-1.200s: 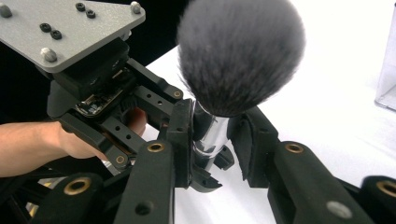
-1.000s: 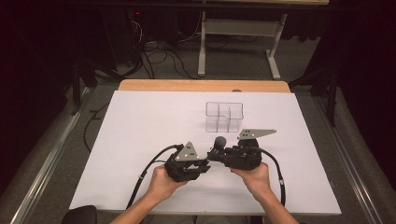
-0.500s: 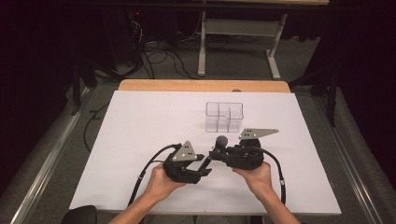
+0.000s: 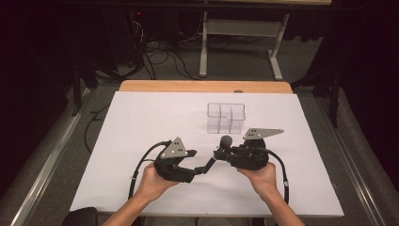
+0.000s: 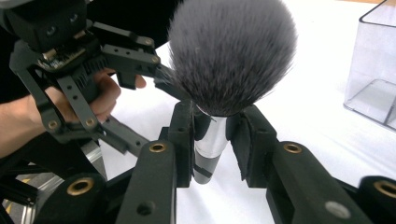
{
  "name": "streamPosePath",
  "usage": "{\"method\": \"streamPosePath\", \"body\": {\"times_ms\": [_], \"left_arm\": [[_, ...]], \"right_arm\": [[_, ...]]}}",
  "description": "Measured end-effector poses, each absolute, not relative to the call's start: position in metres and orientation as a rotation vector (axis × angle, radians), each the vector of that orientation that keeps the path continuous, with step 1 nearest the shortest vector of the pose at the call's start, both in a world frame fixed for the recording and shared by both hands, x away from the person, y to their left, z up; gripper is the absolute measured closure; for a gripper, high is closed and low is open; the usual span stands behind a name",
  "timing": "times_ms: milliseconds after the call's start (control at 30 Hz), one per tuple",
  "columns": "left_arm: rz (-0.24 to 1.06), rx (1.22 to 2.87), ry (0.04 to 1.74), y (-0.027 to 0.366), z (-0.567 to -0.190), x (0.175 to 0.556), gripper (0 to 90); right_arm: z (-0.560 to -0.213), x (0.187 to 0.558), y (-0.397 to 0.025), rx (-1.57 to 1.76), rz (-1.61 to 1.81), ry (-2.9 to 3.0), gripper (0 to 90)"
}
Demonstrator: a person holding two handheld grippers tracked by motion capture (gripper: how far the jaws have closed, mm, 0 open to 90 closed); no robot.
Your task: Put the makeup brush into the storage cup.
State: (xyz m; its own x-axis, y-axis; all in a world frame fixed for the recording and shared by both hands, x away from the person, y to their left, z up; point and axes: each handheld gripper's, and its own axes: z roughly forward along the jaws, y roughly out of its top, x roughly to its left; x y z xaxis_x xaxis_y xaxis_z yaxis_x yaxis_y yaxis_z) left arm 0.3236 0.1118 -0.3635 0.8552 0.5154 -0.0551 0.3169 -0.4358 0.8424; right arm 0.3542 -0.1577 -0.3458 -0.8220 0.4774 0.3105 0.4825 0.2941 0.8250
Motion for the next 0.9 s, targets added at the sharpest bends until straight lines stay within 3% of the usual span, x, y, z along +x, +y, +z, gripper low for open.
{"method": "streamPosePath", "body": {"times_ms": [900], "left_arm": [[0.367,1.951,0.8,0.179,-0.36,0.324,33.4]], "right_arm": [[-0.347,0.355,-0.158,-0.945,-1.566,-2.576,72.5]]}}
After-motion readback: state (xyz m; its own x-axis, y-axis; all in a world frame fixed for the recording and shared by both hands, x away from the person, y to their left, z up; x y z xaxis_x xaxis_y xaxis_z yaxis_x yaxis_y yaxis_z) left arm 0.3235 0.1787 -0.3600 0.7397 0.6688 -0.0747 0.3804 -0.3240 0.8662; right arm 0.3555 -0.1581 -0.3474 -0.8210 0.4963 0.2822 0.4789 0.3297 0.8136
